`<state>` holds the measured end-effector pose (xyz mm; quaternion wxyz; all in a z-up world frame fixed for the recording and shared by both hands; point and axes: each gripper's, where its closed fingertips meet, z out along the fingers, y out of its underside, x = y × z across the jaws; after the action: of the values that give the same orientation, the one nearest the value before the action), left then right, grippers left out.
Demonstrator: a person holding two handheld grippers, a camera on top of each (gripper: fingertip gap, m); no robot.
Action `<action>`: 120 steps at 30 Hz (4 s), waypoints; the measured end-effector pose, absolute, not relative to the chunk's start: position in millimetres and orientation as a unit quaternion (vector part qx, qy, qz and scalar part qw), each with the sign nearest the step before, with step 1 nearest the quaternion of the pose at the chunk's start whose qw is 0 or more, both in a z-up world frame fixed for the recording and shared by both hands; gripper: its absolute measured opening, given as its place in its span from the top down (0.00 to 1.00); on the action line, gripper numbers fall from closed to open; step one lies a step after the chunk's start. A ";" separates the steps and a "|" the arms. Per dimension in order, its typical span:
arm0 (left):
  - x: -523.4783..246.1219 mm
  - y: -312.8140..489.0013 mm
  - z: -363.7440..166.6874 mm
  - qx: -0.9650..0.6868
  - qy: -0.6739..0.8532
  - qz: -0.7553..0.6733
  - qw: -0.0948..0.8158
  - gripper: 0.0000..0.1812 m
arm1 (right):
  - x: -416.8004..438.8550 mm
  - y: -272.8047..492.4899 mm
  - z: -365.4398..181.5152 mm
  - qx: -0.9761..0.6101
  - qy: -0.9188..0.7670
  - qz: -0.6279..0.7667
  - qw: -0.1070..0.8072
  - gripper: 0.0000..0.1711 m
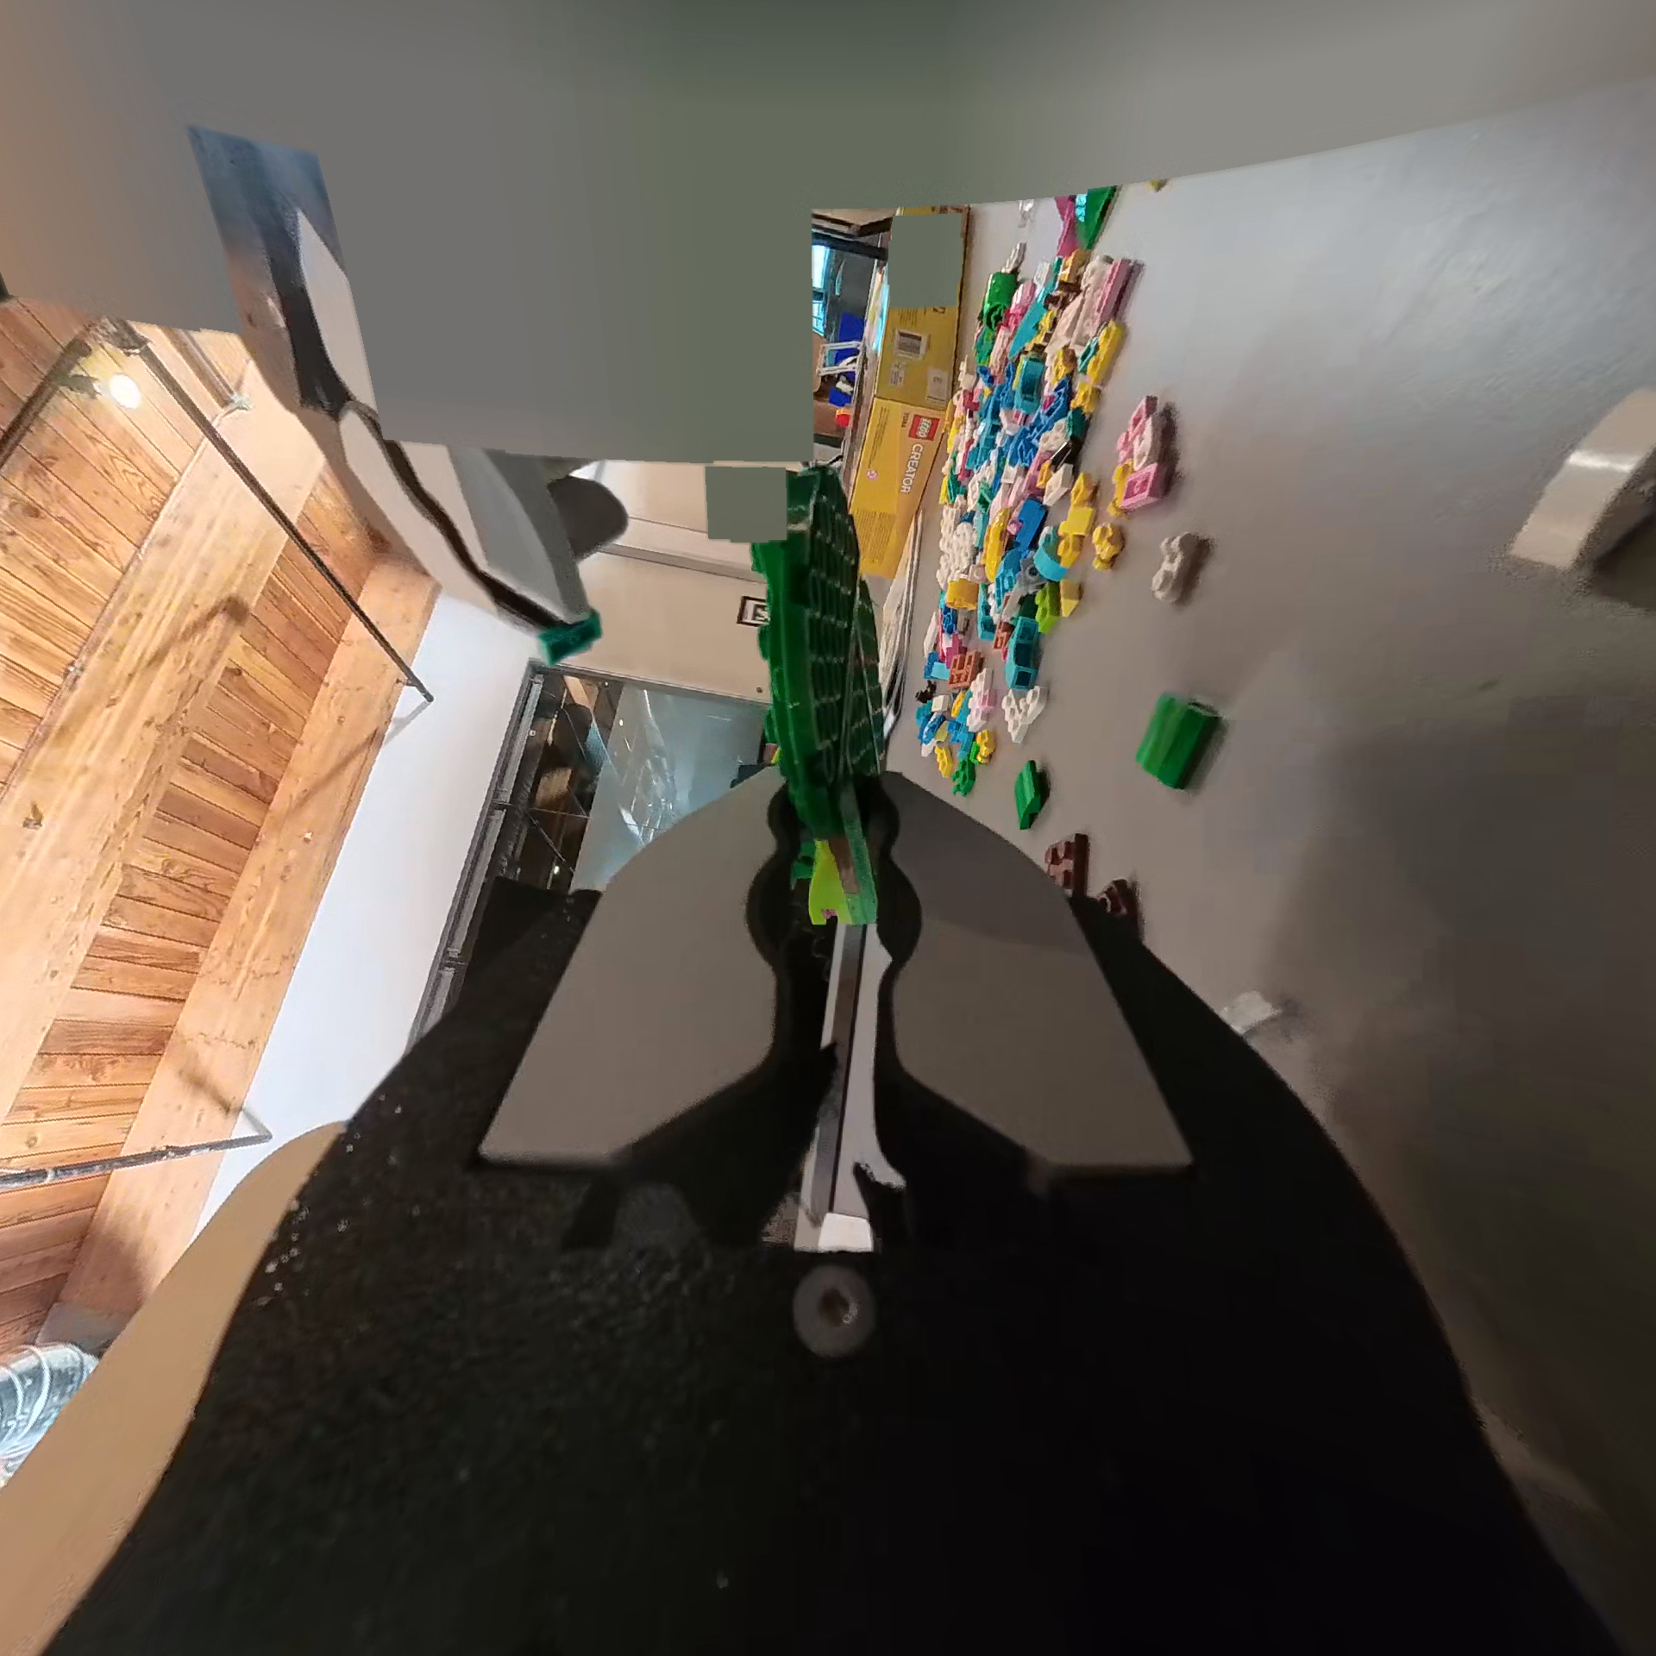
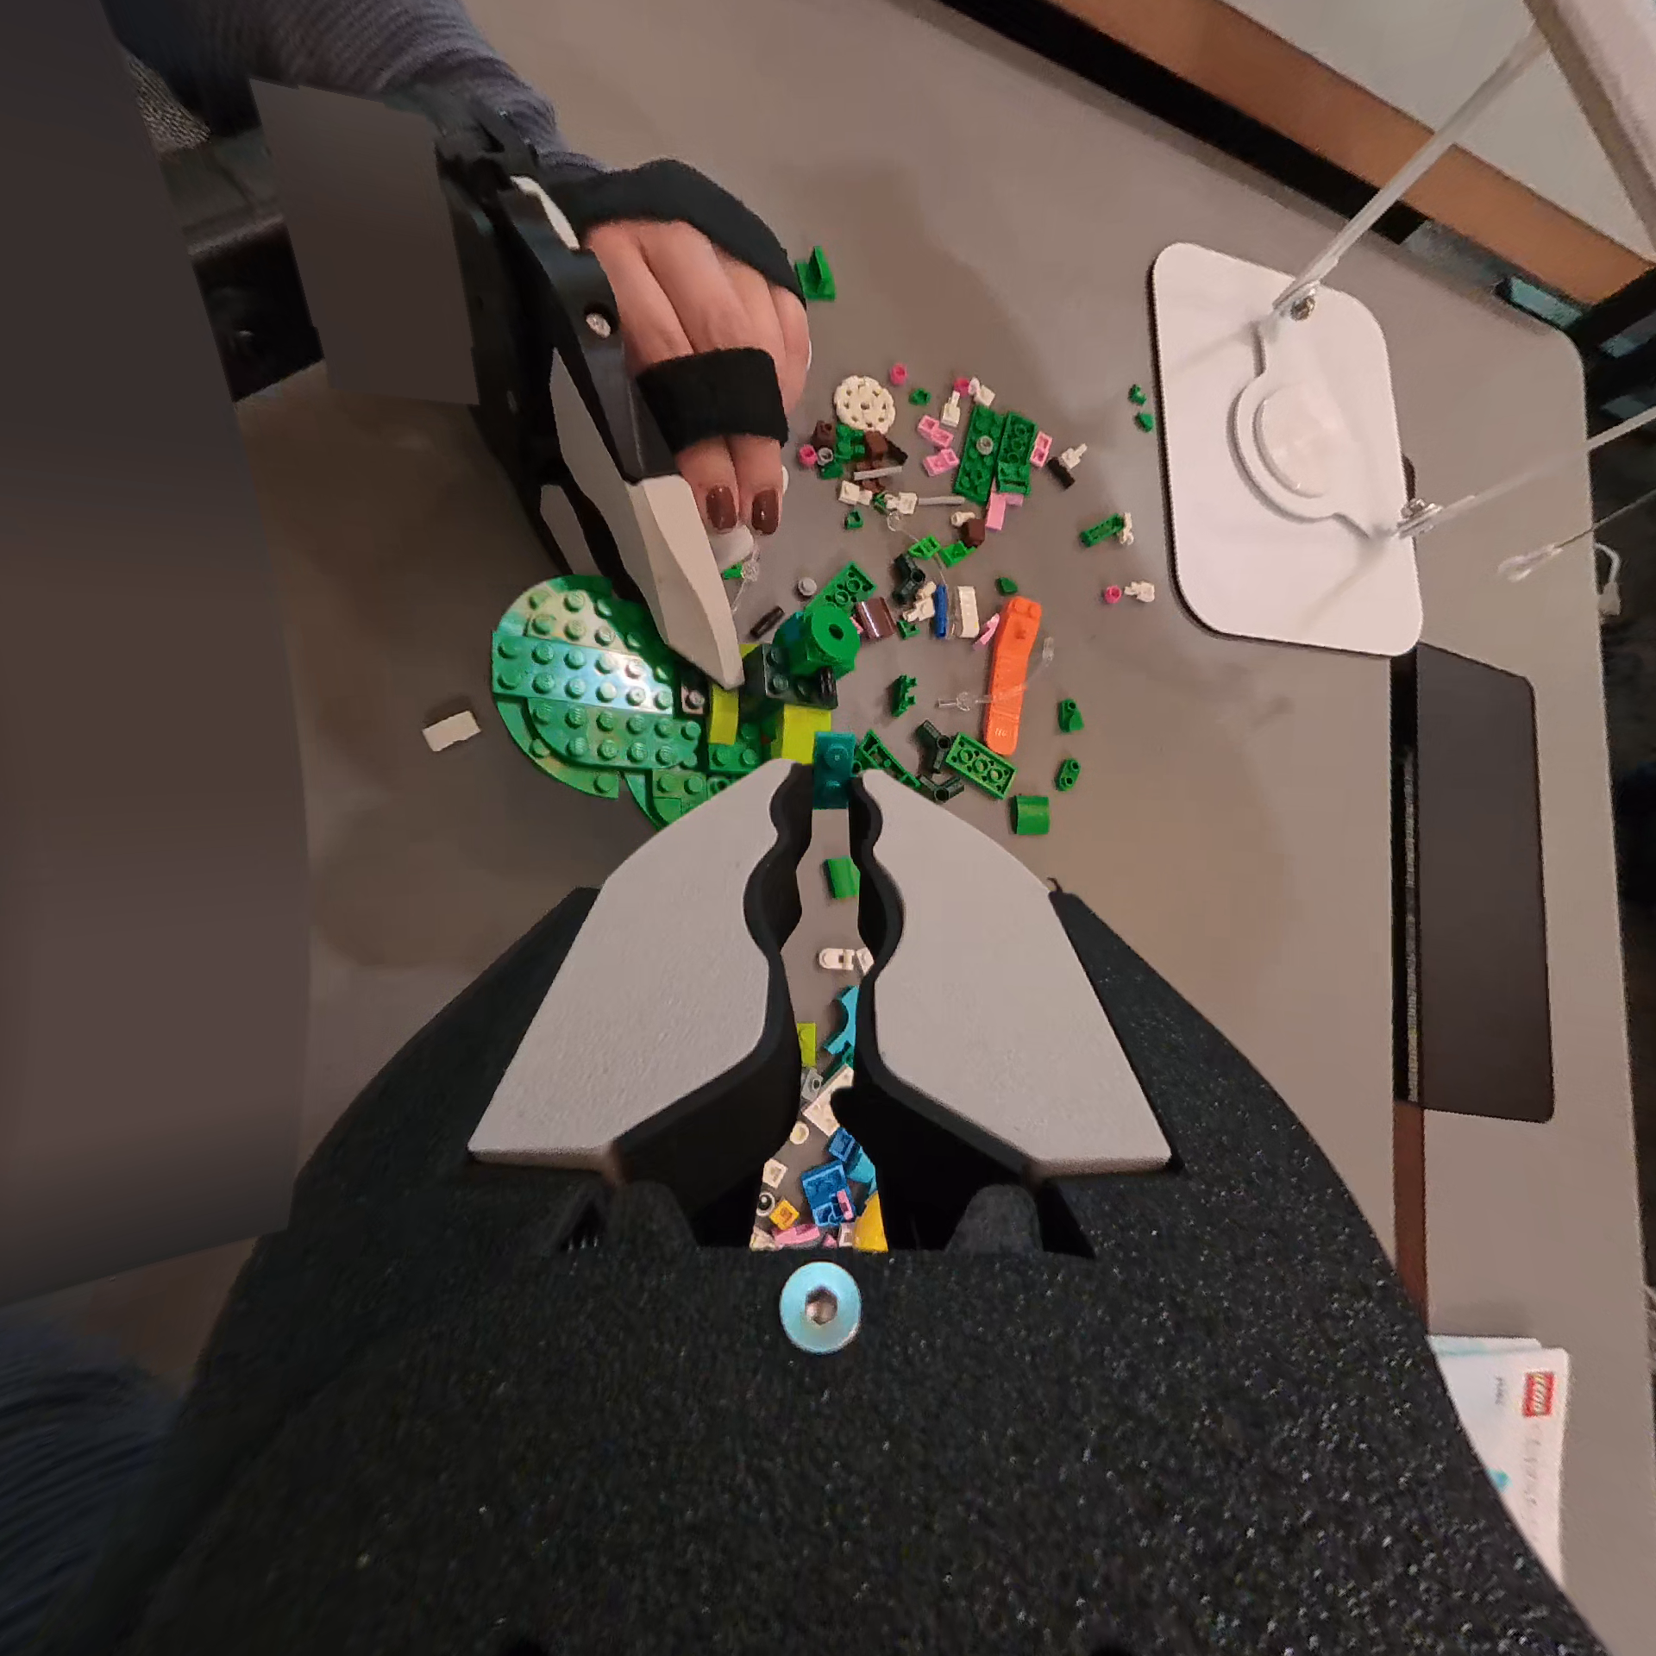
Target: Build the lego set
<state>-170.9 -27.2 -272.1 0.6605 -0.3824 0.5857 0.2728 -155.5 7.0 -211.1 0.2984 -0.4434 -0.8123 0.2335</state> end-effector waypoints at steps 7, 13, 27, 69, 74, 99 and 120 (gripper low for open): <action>-173.1 -28.9 -269.4 -0.381 0.581 0.277 0.663 0.93 | -161.7 8.2 -223.2 -0.444 -0.816 0.244 0.277 0.96; -177.9 -27.3 -263.6 -0.387 0.564 0.291 0.669 0.93 | -176.9 -7.1 -237.3 -0.427 -0.836 0.236 0.251 0.96; -174.1 -30.1 -264.6 -0.356 0.579 0.329 0.655 0.93 | -173.9 -12.7 -252.8 -0.432 -0.861 0.155 0.220 0.96; -166.2 -43.3 -233.6 -0.395 0.539 0.195 0.718 0.93 | -165.7 -37.0 -241.7 -0.157 -0.818 0.111 0.542 0.79; -160.8 -48.1 -233.1 -0.383 0.546 0.197 0.718 0.93 | -165.5 -39.3 -235.0 -0.146 -0.807 0.100 0.564 0.90; -161.9 -43.0 -242.1 -0.388 0.563 0.207 0.700 0.93 | -141.1 -23.8 -228.3 -0.222 -0.809 0.119 0.532 0.75; -147.9 -47.1 -280.7 -0.367 0.636 0.197 0.650 0.93 | -13.3 123.2 -214.3 -0.530 -0.334 0.245 0.740 0.83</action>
<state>-147.9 -47.1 -280.7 0.6496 -0.3665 0.6363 0.1970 -13.3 123.2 -214.3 0.7401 -0.5302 -0.3336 0.2445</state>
